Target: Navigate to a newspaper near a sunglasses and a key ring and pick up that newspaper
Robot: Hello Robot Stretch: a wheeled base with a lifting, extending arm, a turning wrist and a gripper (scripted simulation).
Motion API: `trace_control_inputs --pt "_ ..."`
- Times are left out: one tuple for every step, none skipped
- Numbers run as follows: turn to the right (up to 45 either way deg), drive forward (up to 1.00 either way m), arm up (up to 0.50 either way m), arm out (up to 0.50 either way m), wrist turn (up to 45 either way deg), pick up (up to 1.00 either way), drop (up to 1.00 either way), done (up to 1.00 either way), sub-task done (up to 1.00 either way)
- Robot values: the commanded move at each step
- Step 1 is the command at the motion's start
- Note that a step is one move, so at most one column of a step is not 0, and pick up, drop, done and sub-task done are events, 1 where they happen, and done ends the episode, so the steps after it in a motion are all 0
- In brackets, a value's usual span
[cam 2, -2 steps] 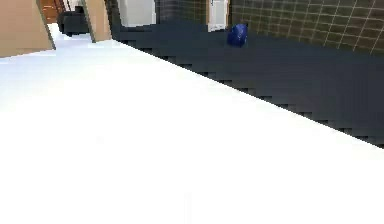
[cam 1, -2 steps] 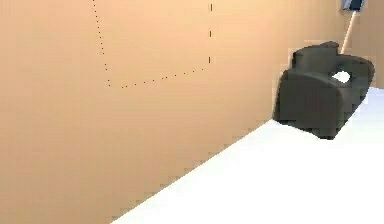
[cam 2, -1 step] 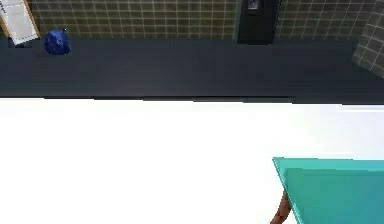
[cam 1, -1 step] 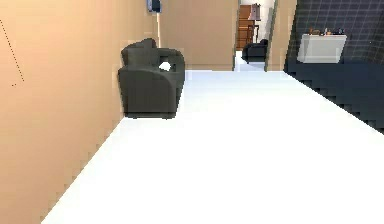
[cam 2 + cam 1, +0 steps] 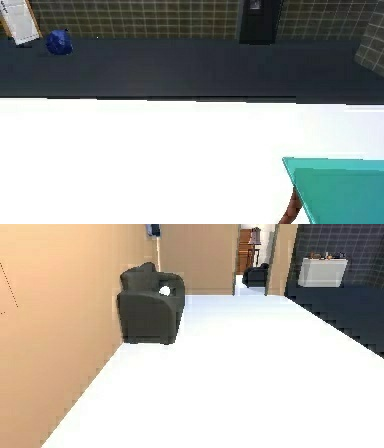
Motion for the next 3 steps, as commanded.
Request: trace_control_inputs --pt "-45.0 0.00 0.00 0.00 0.0 0.00 0.00 0.00 0.00" --pt "-39.0 0.00 0.00 0.00 0.0 0.00 0.00 0.00 0.00" --pt "0.0 0.35 0.00 0.00 0.0 0.00 0.00 0.00 0.00"
